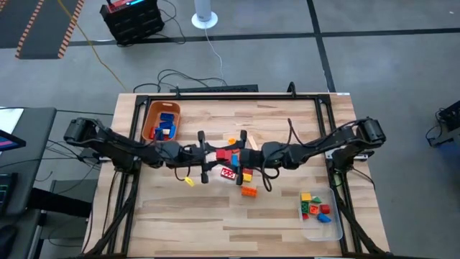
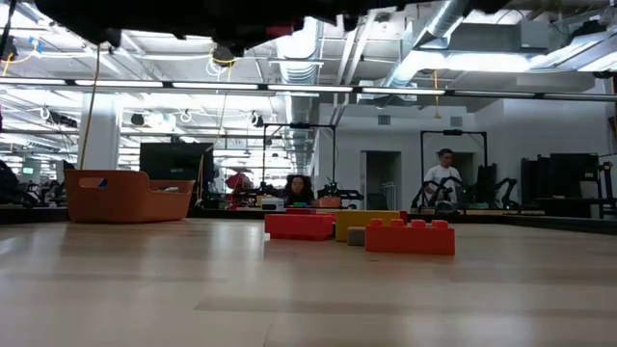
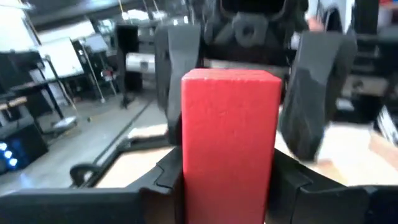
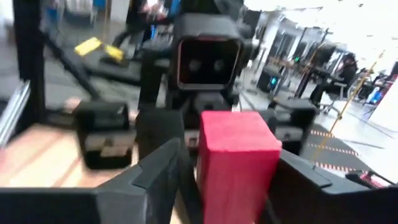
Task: Sort blocks by size
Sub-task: Put the large red wooden block into the orange bin
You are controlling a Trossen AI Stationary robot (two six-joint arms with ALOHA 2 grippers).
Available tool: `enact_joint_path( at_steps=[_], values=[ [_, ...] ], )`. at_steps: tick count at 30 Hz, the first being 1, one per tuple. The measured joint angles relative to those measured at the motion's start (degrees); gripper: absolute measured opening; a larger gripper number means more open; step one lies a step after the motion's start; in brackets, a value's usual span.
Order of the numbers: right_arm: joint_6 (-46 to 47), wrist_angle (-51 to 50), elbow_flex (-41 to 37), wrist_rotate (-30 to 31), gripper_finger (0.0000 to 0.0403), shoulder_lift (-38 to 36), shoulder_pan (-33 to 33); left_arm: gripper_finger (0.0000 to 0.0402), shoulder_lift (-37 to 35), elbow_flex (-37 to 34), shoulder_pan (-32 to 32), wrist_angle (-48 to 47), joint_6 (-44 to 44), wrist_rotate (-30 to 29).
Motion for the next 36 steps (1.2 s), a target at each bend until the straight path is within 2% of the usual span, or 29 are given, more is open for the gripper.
enact_joint_path(
  at_steps=[3,7,9,12,15,19,23,36],
  values=[
    [-0.8,-9.1,0.0,4.0,0.0251,-4.5,0.9,0.0126,-5.4,0.0,0.0,-10.5,-0.3,-5.4],
    [4.8,-25.8,0.0,8.7,0.0254,-10.5,2.1,0.0126,-15.1,0.0,0.5,-30.3,-2.0,-19.2],
    [10.0,-33.0,0.0,9.0,0.0255,-11.9,1.9,0.0126,-19.3,0.0,1.3,-41.8,-6.3,-27.0],
    [17.4,-41.8,0.0,9.6,0.0255,-12.3,1.2,0.0126,-24.2,0.0,4.4,-59.6,-18.8,-36.2],
    [22.2,-46.2,0.0,9.7,0.0255,-9.9,0.4,0.0127,-26.5,0.0,9.7,-76.0,-34.3,-37.1],
    [23.3,-44.9,0.0,9.6,0.0255,-5.5,0.2,0.0141,-25.9,0.0,17.1,-92.3,-47.7,-32.5],
    [21.6,-42.4,0.0,9.6,0.0255,-2.9,0.5,0.0145,-23.3,0.0,22.2,-97.9,-49.4,-27.9],
    [21.6,-44.5,0.0,9.5,0.0255,-8.9,2.2,0.0151,-21.4,0.0,23.3,-91.0,-37.8,-28.0]
  ],
)
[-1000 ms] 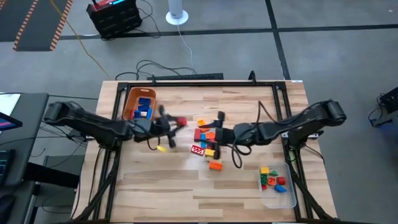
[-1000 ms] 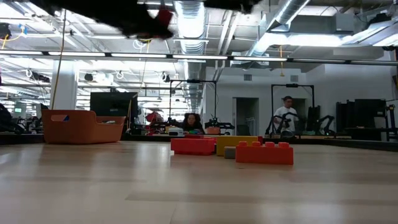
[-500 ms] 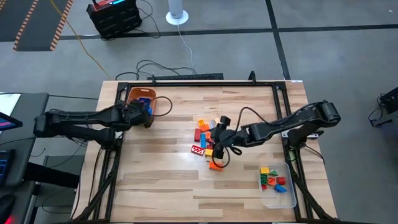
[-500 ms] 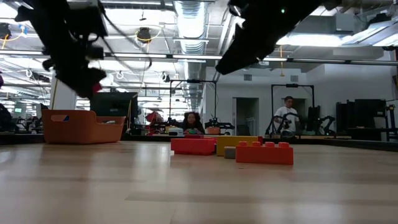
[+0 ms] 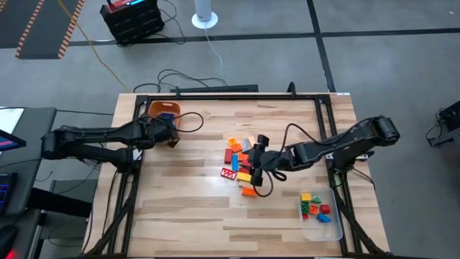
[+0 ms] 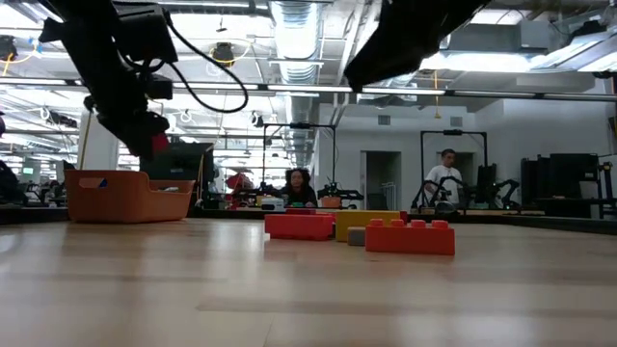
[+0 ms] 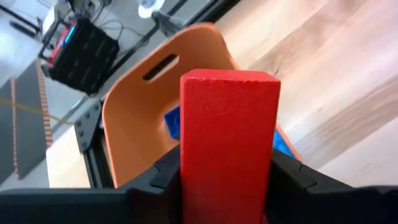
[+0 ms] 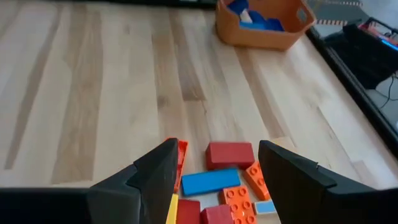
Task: Sort blocks by size
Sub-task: Put the large red wooden block into the orange bin, then put the large orange game piece into the orange bin
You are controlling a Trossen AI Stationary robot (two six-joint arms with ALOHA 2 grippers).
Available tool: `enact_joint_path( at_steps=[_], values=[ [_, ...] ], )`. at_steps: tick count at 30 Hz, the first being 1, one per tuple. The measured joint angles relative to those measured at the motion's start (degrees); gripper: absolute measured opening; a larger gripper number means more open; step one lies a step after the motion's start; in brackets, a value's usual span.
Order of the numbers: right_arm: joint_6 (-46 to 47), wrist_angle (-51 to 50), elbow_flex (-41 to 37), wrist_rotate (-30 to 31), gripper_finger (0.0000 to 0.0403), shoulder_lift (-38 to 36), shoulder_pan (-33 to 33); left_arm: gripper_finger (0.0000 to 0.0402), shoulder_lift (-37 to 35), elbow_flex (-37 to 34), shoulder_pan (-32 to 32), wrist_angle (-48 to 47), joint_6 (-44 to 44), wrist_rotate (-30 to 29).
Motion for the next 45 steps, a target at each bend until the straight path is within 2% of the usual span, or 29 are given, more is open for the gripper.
enact_joint_path(
  at_steps=[4,11,15,17,21,23,27,33,39,45],
  values=[
    [0.3,0.3,0.0,0.0,0.0255,-1.5,0.2,0.0175,0.0,0.0,1.9,1.7,4.0,0.4],
    [2.2,-2.5,0.0,0.0,0.0255,-0.4,1.7,0.0265,0.0,0.0,6.0,2.0,5.1,0.5],
    [3.1,-4.0,0.0,-0.4,0.0255,-0.5,2.6,0.0282,0.0,0.0,6.1,3.8,7.1,1.3],
    [3.2,-3.5,0.0,-1.7,0.0255,-0.1,2.5,0.0282,0.0,0.5,5.4,5.8,8.1,5.6],
    [4.2,-3.2,0.0,-5.1,0.0255,3.5,1.6,0.0275,0.2,0.2,1.8,18.2,11.0,17.6],
    [5.8,-3.4,0.0,-6.6,0.0255,5.8,1.1,0.0272,1.6,-0.1,-1.6,23.0,12.6,21.6],
    [8.7,-6.4,0.0,-7.8,0.0255,7.6,0.9,0.0268,7.0,-0.5,-10.0,31.6,16.4,25.0],
    [14.4,-11.2,0.0,-7.7,0.0255,5.3,0.9,0.0268,21.0,2.2,-21.0,43.2,25.0,26.7],
    [17.2,-12.0,-0.2,-6.4,0.0255,4.8,3.1,0.0267,33.6,11.0,-23.5,43.3,31.2,31.5],
    [20.1,-14.0,-0.6,-5.0,0.0255,4.8,5.8,0.0267,41.9,18.2,-23.1,42.4,36.2,36.9]
  ],
)
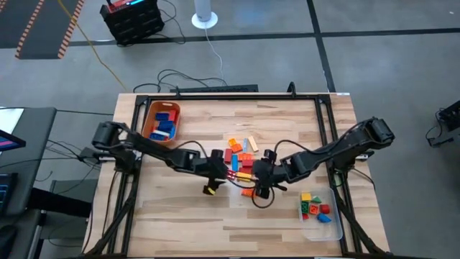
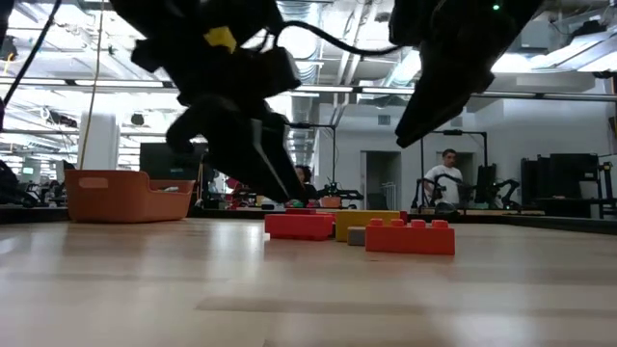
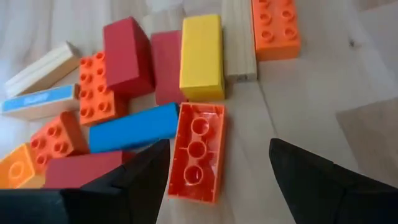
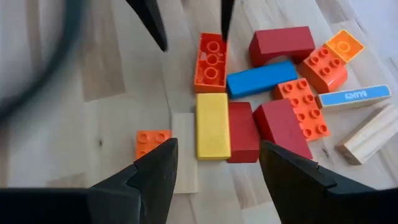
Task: Sort blocks by size
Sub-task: Put the large orange game piece into the orange bin
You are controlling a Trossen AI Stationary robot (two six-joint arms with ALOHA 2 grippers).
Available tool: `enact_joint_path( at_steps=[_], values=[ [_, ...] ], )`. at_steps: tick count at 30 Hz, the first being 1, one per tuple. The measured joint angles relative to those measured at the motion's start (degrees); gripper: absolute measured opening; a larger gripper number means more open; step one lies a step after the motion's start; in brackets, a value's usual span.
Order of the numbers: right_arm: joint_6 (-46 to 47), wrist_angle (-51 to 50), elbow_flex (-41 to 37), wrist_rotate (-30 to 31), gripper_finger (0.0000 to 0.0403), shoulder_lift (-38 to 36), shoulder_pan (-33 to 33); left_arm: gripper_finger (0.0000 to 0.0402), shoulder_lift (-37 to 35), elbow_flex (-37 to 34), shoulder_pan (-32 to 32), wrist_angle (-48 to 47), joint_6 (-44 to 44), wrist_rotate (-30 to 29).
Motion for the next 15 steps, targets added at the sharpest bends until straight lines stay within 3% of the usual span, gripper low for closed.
enact_joint_path(
  at_steps=[7,15],
  values=[
    [1.3,-0.2,0.0,2.4,0.0255,0.0,2.4,0.0267,4.8,3.7,3.0,-1.8,1.8,5.2],
    [1.4,0.9,0.0,5.0,0.0255,0.0,3.8,0.0265,6.3,3.6,4.7,-3.3,0.7,6.9]
  ],
)
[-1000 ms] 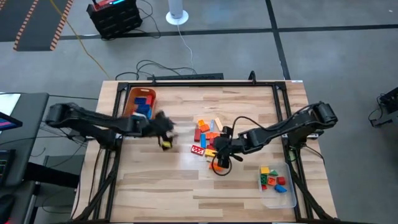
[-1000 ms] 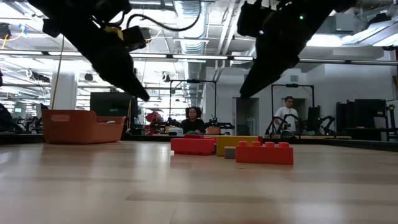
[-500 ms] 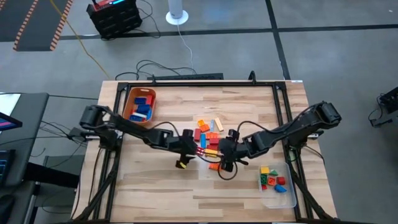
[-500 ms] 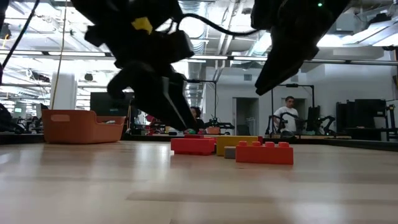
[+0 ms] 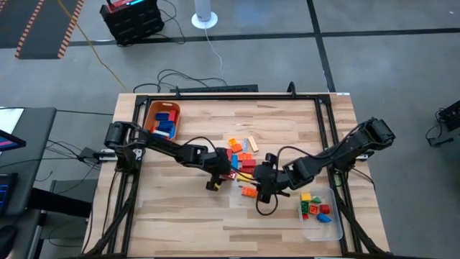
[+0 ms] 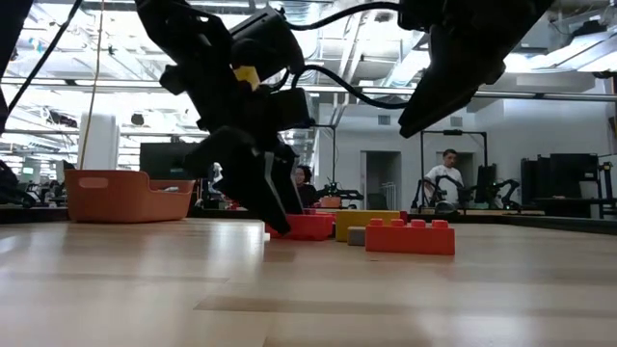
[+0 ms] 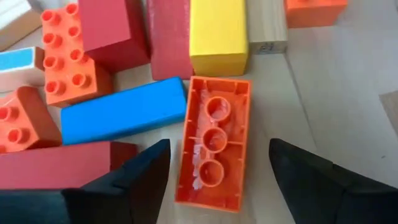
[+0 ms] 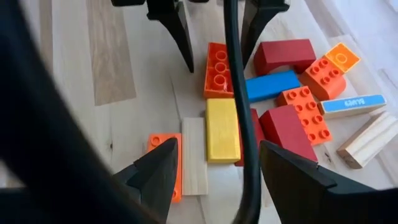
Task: Sort blocks by size
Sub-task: Put the large orange game piece into the orange bin
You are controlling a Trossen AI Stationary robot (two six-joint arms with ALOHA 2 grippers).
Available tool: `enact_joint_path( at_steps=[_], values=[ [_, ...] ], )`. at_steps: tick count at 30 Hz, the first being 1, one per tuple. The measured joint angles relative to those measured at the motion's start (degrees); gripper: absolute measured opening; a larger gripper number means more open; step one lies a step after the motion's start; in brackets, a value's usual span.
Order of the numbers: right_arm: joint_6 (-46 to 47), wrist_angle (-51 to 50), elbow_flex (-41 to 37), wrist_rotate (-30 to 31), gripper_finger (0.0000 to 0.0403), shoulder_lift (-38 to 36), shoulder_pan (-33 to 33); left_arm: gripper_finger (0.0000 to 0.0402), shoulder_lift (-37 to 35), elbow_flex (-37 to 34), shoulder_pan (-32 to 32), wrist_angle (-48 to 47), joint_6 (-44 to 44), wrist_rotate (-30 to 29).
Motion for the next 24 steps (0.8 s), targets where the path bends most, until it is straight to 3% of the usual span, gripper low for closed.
enact_joint_path(
  at_steps=[4,10,14,20,24],
  values=[
    [-0.5,0.4,0.0,0.4,0.0255,0.0,0.1,0.023,0.0,0.0,0.0,-0.3,0.4,0.0],
    [-0.6,0.7,0.0,0.5,0.0255,0.0,0.0,0.0132,-0.1,0.0,0.0,-3.7,-0.3,-0.4],
    [-0.6,0.7,0.0,0.5,0.0255,0.0,0.0,0.0131,-0.8,0.0,-0.5,-5.5,-2.5,-3.8],
    [-0.6,-0.2,0.0,0.5,0.0255,0.0,0.0,0.0131,-7.6,-0.1,-1.2,-14.4,-2.2,-17.0],
    [-0.5,-0.7,0.0,0.5,0.0255,0.0,0.0,0.0131,-15.0,-0.1,0.7,-22.9,-4.0,-31.9]
  ],
)
